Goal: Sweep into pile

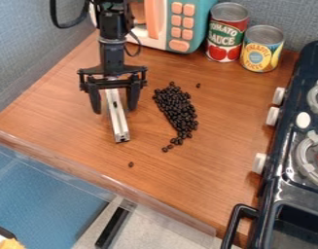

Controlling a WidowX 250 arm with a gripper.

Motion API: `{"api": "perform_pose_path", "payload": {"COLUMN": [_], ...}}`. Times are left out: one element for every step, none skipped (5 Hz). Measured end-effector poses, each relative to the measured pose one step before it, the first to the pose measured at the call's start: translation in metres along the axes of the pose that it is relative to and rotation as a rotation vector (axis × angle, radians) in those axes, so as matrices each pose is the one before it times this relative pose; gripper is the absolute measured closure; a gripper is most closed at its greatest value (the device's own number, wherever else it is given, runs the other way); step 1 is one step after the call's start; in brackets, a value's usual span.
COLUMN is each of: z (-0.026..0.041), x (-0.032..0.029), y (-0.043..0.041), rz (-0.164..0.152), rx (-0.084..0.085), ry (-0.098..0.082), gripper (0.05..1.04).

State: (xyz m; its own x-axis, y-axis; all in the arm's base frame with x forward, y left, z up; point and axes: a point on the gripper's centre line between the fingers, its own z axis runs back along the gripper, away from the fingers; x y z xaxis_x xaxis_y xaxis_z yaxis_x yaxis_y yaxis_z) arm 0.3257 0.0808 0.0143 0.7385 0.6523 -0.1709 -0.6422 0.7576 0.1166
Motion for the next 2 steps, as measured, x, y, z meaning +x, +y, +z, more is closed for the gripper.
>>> {"api": "perform_pose_path", "payload": {"z": [0.01793,0.00555], "x": [-0.00341,-0.00341], "y": [0.00904,0.00455], "rz": [-0.0196,-0.0235], "rx": [-0.0121,0.0015], "ry": [-0.1066,-0.0444], "gripper": [0.073,0.08]}}
